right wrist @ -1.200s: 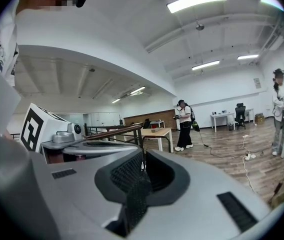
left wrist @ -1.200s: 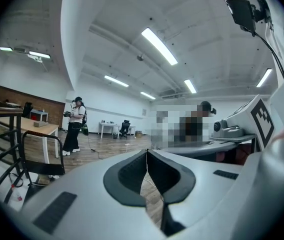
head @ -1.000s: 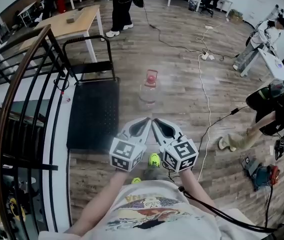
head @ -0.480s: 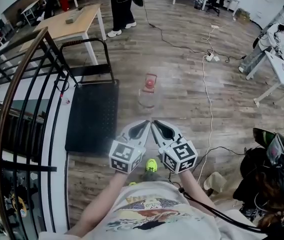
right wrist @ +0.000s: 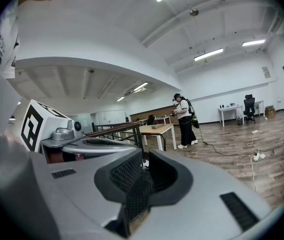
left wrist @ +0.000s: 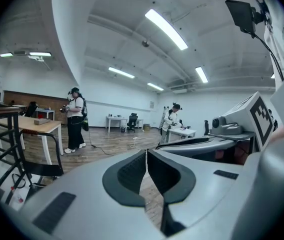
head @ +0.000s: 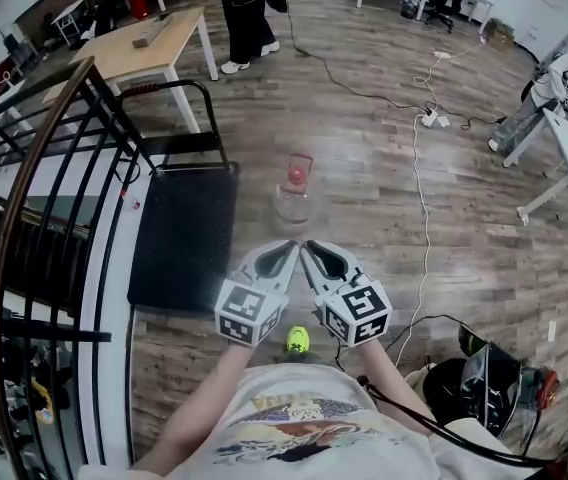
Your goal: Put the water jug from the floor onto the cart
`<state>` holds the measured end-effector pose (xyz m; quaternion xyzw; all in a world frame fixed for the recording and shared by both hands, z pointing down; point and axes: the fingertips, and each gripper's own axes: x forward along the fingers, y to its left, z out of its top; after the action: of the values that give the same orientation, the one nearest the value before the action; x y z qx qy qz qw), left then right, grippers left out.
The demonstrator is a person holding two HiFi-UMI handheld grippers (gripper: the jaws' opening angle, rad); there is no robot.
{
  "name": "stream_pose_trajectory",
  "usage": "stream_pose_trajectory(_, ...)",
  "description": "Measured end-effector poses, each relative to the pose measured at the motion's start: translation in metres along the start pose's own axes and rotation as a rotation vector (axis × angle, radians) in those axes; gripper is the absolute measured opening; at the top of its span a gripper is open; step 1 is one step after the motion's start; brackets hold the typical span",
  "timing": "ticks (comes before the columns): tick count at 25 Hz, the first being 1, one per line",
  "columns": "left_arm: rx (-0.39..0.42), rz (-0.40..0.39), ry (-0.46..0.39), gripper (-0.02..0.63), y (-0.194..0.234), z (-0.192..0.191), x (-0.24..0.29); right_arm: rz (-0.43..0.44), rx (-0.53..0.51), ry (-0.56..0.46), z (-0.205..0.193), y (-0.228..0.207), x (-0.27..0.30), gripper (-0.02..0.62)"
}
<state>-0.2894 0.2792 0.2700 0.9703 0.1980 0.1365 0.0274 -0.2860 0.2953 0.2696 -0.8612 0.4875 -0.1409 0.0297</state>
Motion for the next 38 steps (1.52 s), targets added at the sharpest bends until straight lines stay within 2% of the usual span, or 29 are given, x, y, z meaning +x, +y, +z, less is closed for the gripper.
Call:
stream_pose_trajectory(5, -0.001, 0.016, 0.015, 0.012, -0.002, 0.001, 0.016, -0.03, 0.001, 0.022, -0.002, -0.02, 0.003, 0.034)
stream_pose_trajectory(10, -0.016, 0.023, 0.02, 0.012, -0.003, 0.002, 0.026, -0.024, 0.021, 0.04, -0.003, -0.033, 0.006, 0.034)
stream_pose_trajectory(21, -0.03, 0.004, 0.038, 0.012, 0.037, 0.004, 0.064, -0.047, 0.029, 0.074, -0.002, -0.059, 0.047, 0.034)
stream_pose_trajectory(28, -0.037, -0.032, 0.033, 0.011, 0.08, 0.017, 0.102, -0.076, 0.049, 0.09, 0.011, -0.092, 0.095, 0.033)
stream_pose_trajectory(38, -0.01, -0.102, 0.042, 0.011, 0.166, 0.041, 0.163, -0.154, 0.056, 0.108, 0.039, -0.143, 0.19, 0.032)
